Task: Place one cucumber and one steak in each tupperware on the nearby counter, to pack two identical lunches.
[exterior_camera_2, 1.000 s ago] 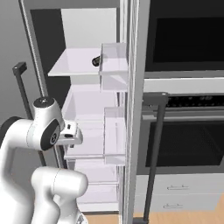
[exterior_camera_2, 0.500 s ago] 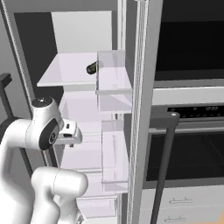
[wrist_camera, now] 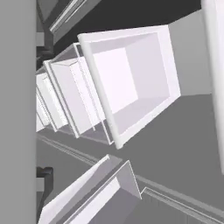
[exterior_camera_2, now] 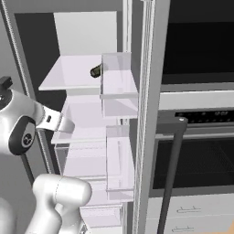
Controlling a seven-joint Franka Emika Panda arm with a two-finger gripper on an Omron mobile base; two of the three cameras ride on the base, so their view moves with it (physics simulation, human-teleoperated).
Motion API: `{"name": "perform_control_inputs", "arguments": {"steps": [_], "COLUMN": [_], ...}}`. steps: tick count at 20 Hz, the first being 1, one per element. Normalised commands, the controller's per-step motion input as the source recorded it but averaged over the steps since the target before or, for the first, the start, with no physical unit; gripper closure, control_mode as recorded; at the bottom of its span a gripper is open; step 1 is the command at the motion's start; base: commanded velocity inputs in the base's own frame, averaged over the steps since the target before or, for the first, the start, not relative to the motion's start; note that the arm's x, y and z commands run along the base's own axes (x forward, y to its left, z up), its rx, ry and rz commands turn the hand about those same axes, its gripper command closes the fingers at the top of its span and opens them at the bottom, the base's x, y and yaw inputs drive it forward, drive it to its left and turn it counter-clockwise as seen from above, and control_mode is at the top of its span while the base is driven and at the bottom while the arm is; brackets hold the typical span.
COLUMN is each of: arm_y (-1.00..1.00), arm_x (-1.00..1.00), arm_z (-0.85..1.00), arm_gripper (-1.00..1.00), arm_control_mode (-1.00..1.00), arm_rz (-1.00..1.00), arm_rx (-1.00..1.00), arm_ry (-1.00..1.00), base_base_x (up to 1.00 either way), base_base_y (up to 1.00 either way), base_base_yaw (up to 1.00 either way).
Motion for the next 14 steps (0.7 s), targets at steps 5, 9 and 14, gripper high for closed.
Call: {"name": "perform_control_inputs", "arguments": {"steps": [5,9,14], "arm_y": [0.00,0.03,0.07], "arm_x": [0.02,0.31,0.51], "arm_z": [1.00,1.00,1.00], "arm_gripper": [-1.00,-1.00,-1.00], "arm_control_mode": [-1.00,-1.00,-1.00], "arm_rz": [-0.14,-0.02,0.00], "arm_rx": [0.21,0.26,0.07], "arm_ry": [-0.29,-0.10,0.04], "base_base_x": [0.00,0.00,0.00], "base_base_y": [0.00,0.00,0.00], "base_base_yaw": [0.00,0.00,0.00]}}
